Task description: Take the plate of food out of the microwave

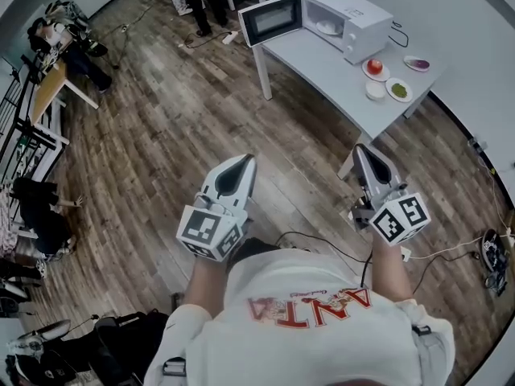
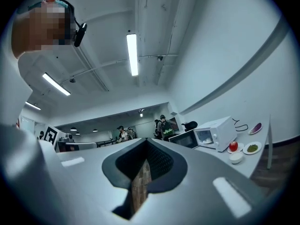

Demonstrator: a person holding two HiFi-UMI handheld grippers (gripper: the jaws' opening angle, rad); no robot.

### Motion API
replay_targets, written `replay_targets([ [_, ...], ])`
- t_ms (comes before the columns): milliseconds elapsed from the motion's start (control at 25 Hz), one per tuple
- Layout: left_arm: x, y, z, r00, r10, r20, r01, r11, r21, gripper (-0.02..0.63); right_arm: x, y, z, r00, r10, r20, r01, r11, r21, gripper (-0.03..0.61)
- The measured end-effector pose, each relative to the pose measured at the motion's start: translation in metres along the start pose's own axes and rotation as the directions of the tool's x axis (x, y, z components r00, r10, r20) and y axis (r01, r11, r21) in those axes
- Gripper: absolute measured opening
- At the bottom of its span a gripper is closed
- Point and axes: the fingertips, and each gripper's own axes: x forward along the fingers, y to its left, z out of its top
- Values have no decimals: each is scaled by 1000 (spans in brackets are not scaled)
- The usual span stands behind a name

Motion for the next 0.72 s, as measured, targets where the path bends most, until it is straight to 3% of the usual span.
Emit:
replay_targets([
  [160, 18, -9, -8, 999, -21, -47, 22, 999, 23, 11, 3, -28, -10, 1000, -20, -15, 21, 999, 42, -2],
  [320, 35, 8, -15, 998, -27, -54, 27, 1000, -4, 11, 21, -41, -20, 1000, -19, -21, 20, 998, 58, -2],
  [720, 93, 108, -20, 996, -89, -18, 88, 993, -82, 11, 122, -56, -21, 997, -58, -59, 59, 998, 18, -2],
])
